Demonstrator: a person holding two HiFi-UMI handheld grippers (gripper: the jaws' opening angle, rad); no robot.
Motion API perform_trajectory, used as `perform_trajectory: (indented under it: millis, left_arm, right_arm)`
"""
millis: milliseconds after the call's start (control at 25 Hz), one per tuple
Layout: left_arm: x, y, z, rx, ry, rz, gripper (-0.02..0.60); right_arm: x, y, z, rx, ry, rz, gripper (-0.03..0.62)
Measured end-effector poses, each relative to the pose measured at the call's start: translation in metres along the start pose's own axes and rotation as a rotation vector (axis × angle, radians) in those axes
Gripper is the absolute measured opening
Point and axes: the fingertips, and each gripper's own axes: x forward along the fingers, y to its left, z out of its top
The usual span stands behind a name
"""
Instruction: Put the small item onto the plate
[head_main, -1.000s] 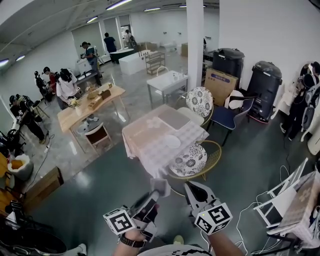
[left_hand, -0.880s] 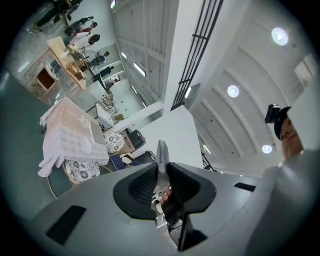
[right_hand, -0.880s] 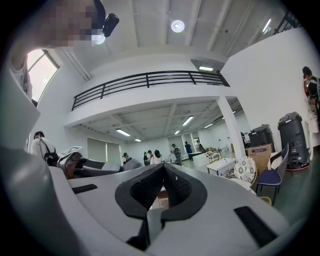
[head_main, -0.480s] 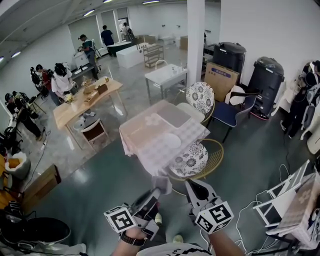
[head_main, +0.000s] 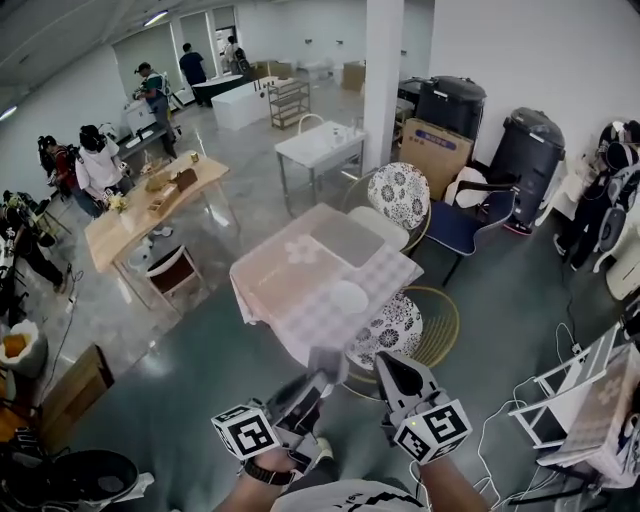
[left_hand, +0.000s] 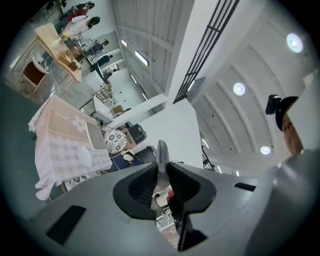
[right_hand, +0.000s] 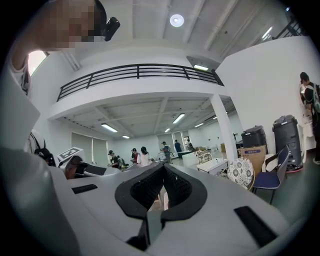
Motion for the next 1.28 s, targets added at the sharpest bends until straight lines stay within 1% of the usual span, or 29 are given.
perform_trajectory:
  millis: [240,360,440,600,760,1000,1160,1280]
  left_arm:
    - [0.030,0.039,0.030,-0.009,0.071,-0.021,0.077]
    - [0.043,0.053,0.036,-0.027,0.107,-0.025,0.077]
    - [0.055,0.065,0.040,-0.021,0.129,-0.028,0.077]
    - [0.084,0.091,0.048,-0.042,0.151,-0.015,0.077]
    - [0.117,0.121,0.060,-0.049,0.175,-0.006,0.077]
    - [0.170,0.159,0.082,-0.057,0.201,0.026,0.077]
    - [0.206,0.183,0.085,-0.072,0.223,0.035,0.077]
    - [0.224,0.206,0.078,-0.090,0.266,0.048,0.077]
  right_arm:
    - [0.047,-0.016,-0.003,-0.002,-0.005,-0.060,0.014]
    - [0.064,-0.024,-0.004,0.001,0.004,-0.083,0.014]
    - [0.076,-0.033,-0.004,0.005,0.008,-0.095,0.014]
    - [0.101,-0.060,-0.009,0.014,0.015,-0.113,0.014]
    - [0.137,-0.092,-0.016,0.031,0.016,-0.115,0.014]
    - [0.191,-0.139,-0.022,0.059,0.031,-0.096,0.014]
    - [0.214,-0.173,-0.029,0.074,0.047,-0.093,0.014]
    - [0.227,-0.189,-0.042,0.097,0.064,-0.102,0.014]
